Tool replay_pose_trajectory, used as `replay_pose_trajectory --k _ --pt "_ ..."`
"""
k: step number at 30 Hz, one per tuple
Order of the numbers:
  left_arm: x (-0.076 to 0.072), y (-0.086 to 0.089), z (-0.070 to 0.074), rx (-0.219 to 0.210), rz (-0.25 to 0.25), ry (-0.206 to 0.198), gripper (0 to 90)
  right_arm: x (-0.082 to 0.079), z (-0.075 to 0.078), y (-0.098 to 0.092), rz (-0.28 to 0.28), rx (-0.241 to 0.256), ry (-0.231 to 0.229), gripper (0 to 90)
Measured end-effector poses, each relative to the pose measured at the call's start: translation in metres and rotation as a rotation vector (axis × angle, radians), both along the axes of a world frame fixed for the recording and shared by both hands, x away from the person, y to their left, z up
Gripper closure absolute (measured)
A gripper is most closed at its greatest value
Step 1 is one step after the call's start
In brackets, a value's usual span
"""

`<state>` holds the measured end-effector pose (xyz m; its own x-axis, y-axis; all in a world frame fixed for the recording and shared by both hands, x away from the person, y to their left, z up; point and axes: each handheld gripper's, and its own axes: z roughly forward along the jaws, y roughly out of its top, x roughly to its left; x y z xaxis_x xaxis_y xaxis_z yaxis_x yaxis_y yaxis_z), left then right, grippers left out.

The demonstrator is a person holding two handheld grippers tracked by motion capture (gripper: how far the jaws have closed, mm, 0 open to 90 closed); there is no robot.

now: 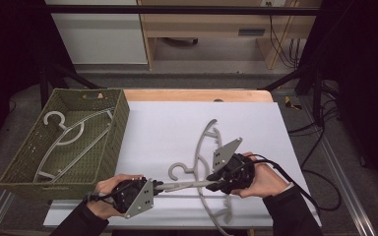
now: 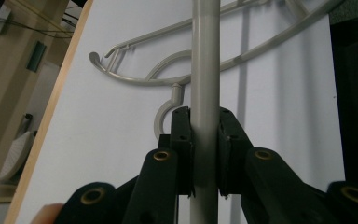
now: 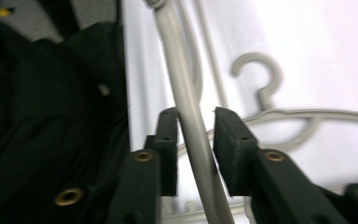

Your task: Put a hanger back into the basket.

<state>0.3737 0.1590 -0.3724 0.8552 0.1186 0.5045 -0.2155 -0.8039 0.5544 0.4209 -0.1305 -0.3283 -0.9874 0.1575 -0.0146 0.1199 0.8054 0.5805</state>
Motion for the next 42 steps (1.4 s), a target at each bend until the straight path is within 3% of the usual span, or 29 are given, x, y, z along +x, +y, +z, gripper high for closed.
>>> replay_pose_trajectory --k 1,2,4,5,6,7,9,14,16,17,19,22,27,32,33,38,42 --pt "0.001 0.0 0.001 -0.009 0.012 0.008 79.9 0.0 0.003 -0.004 -0.034 0.038 -0.041 63.1" --pt "0.001 0.0 0.002 -0.013 0.023 0.024 79.9 0.0 0.003 -0.004 -0.034 0.038 -0.041 63.1" --pt "0.002 -0.001 0.003 -0.011 0.044 0.044 79.8 0.001 0.009 -0.013 -0.108 0.116 -0.11 58.8" --pt "0.002 -0.001 0.003 -0.011 0.044 0.044 79.9 0.001 0.009 -0.013 -0.108 0.116 -0.11 58.8" --pt "0.001 -0.002 0.002 -0.025 0.055 0.051 79.8 0.001 0.013 -0.02 -0.146 0.166 -0.147 51.9" --pt "0.002 -0.003 0.003 -0.035 0.073 0.063 79.9 0.0 0.015 -0.023 -0.162 0.188 -0.163 51.8" --pt "0.003 -0.003 0.005 -0.031 0.079 0.07 79.8 -0.001 0.017 -0.029 -0.194 0.21 -0.175 48.5" --pt "0.007 -0.003 0.011 -0.086 0.129 0.109 79.8 -0.004 0.015 -0.043 -0.263 0.249 -0.198 40.7" --pt "0.008 -0.003 0.013 -0.101 0.154 0.122 79.8 -0.005 0.011 -0.055 -0.325 0.305 -0.22 34.1" --pt "0.009 -0.003 0.014 -0.105 0.165 0.127 79.8 -0.005 0.011 -0.055 -0.325 0.305 -0.22 34.1" --pt "0.013 -0.004 0.017 -0.13 0.202 0.154 79.8 -0.007 0.005 -0.066 -0.381 0.373 -0.235 27.1" --pt "0.017 -0.005 0.02 -0.156 0.229 0.177 79.8 -0.009 0.0 -0.073 -0.43 0.412 -0.255 20.6" --pt "0.023 -0.008 0.029 -0.206 0.299 0.216 79.7 -0.013 -0.016 -0.086 -0.543 0.473 -0.259 13.2" --pt "0.027 -0.007 0.035 -0.237 0.333 0.251 79.7 -0.014 -0.028 -0.095 -0.608 0.515 -0.243 9.1" --pt "0.029 -0.004 0.039 -0.259 0.347 0.26 79.7 -0.014 -0.033 -0.099 -0.638 0.532 -0.244 8.2" --pt "0.033 0.003 0.047 -0.3 0.364 0.279 79.7 -0.014 -0.041 -0.105 -0.687 0.547 -0.248 7.2" --pt "0.035 0.015 0.063 -0.323 0.366 0.27 79.7 -0.014 -0.047 -0.109 -0.716 0.55 -0.24 6.7"
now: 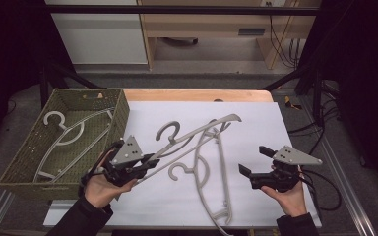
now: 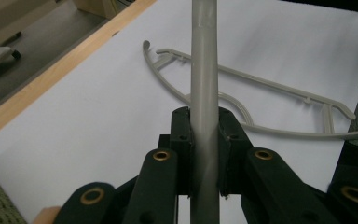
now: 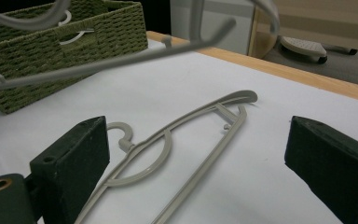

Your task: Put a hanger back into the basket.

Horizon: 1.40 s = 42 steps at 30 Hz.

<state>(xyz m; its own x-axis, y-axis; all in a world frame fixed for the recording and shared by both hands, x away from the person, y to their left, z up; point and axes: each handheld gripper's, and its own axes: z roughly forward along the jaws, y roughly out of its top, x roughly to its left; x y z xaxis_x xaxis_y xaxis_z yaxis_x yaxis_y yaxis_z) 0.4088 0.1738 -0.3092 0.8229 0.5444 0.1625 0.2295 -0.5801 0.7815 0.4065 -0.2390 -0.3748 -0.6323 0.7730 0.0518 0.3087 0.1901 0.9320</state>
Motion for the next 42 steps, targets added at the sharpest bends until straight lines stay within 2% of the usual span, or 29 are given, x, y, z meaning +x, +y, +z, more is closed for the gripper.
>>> replay_pose_trajectory --k 1,2,5,13,18,19,21,23,28,32,37,40,42 --pt "0.0 0.0 0.0 0.0 0.0 0.0 79.7 0.0 -0.001 0.0 -0.006 0.002 0.003 6.4" --pt "0.001 0.002 0.003 -0.025 0.007 0.001 79.7 0.0 -0.001 0.0 -0.006 0.002 0.003 6.4" --pt "0.004 0.013 0.013 -0.046 0.011 0.003 79.8 0.001 -0.006 -0.001 -0.021 0.002 0.02 5.3" --pt "0.019 0.048 0.036 -0.065 0.037 0.014 79.7 0.003 -0.01 -0.002 -0.041 -0.007 0.031 5.0" --pt "0.024 0.064 0.047 -0.058 0.052 0.011 79.7 0.002 -0.01 -0.002 -0.044 -0.008 0.033 4.9" --pt "0.026 0.072 0.053 -0.048 0.065 0.006 79.7 0.002 -0.01 -0.002 -0.045 -0.009 0.033 4.9" --pt "0.027 0.077 0.055 -0.043 0.074 0.003 79.7 0.002 -0.01 -0.002 -0.044 -0.012 0.035 4.9" --pt "0.029 0.088 0.062 -0.039 0.108 -0.009 79.7 0.002 -0.01 -0.002 -0.046 -0.012 0.033 4.9" --pt "0.032 0.104 0.068 -0.049 0.132 -0.007 79.7 0.002 -0.01 -0.003 -0.044 -0.011 0.031 4.9" --pt "0.037 0.119 0.073 -0.039 0.157 -0.01 79.7 0.002 -0.01 -0.003 -0.044 -0.011 0.03 4.9" --pt "0.043 0.139 0.075 -0.023 0.186 0.005 79.7 0.002 -0.01 -0.003 -0.041 -0.015 0.033 4.7" --pt "0.048 0.155 0.074 -0.012 0.22 0.016 79.7 0.002 -0.01 -0.003 -0.041 -0.015 0.034 4.7" --pt "0.049 0.159 0.074 -0.006 0.228 0.018 79.7 0.002 -0.01 -0.003 -0.04 -0.015 0.034 4.7"
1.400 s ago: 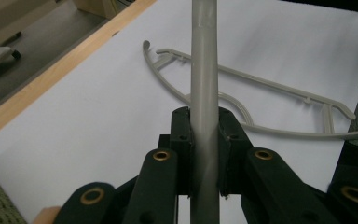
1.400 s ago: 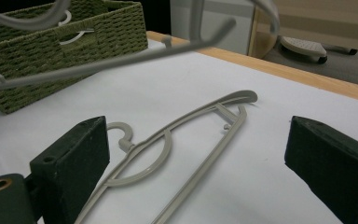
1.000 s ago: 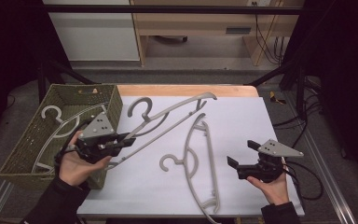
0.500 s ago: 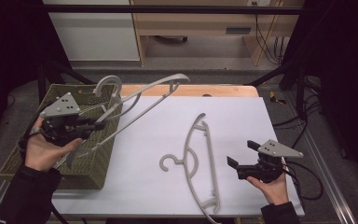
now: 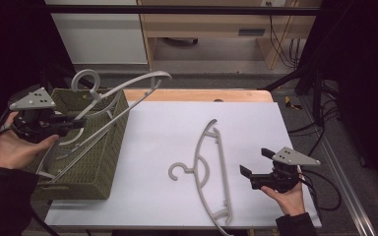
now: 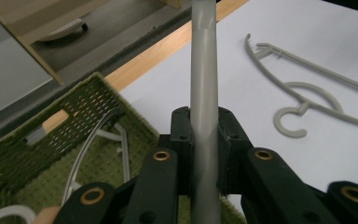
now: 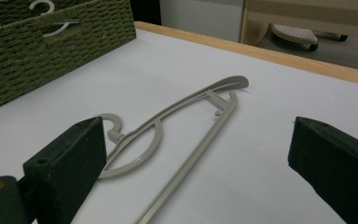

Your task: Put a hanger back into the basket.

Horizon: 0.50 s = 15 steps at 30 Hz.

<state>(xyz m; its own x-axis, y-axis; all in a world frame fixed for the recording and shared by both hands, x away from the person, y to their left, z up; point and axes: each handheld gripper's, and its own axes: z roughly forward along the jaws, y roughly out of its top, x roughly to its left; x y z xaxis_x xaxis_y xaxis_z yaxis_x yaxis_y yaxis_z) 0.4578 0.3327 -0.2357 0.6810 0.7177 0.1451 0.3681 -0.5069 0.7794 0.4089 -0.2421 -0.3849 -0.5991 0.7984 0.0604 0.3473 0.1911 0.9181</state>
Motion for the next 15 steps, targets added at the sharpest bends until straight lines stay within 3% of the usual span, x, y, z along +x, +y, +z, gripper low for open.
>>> replay_pose_trajectory --k 11,15 --pt "0.01 0.045 -0.009 0.036 0.09 0.023 79.7 0.0 -0.001 0.001 0.0 -0.004 0.006 4.6" --pt "0.012 0.059 -0.015 0.027 0.128 0.045 79.7 0.0 0.0 0.001 -0.002 -0.002 0.005 4.6"
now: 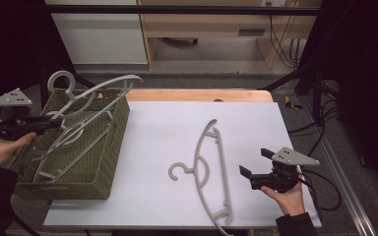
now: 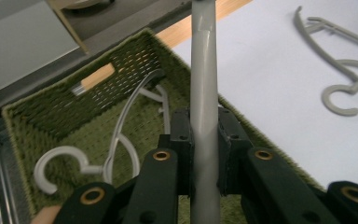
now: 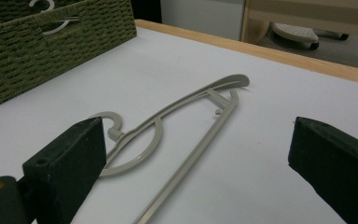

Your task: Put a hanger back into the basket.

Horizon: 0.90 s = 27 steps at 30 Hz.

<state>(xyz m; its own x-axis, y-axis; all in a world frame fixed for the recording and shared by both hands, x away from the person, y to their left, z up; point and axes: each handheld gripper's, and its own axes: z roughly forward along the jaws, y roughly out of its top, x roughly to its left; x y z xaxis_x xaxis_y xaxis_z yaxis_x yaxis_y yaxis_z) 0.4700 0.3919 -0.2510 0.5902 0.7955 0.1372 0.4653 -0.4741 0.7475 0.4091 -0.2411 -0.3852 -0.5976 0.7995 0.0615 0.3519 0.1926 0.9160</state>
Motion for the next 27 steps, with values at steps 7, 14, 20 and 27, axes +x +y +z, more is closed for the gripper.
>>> replay_pose_trajectory --k 7,14,20,27 --pt "0.004 0.017 -0.011 0.0 0.039 0.026 79.7 0.0 0.0 -0.001 -0.005 -0.002 -0.004 4.2" --pt "0.007 0.034 -0.019 -0.023 0.087 0.039 79.7 0.0 0.0 0.0 0.001 -0.007 -0.001 4.0" --pt "0.009 0.05 -0.028 -0.033 0.13 0.064 79.7 0.0 0.0 0.0 0.001 -0.009 -0.001 3.9" --pt "0.012 0.061 -0.039 -0.067 0.144 0.082 79.6 0.001 -0.001 0.0 0.002 -0.014 0.0 3.9"
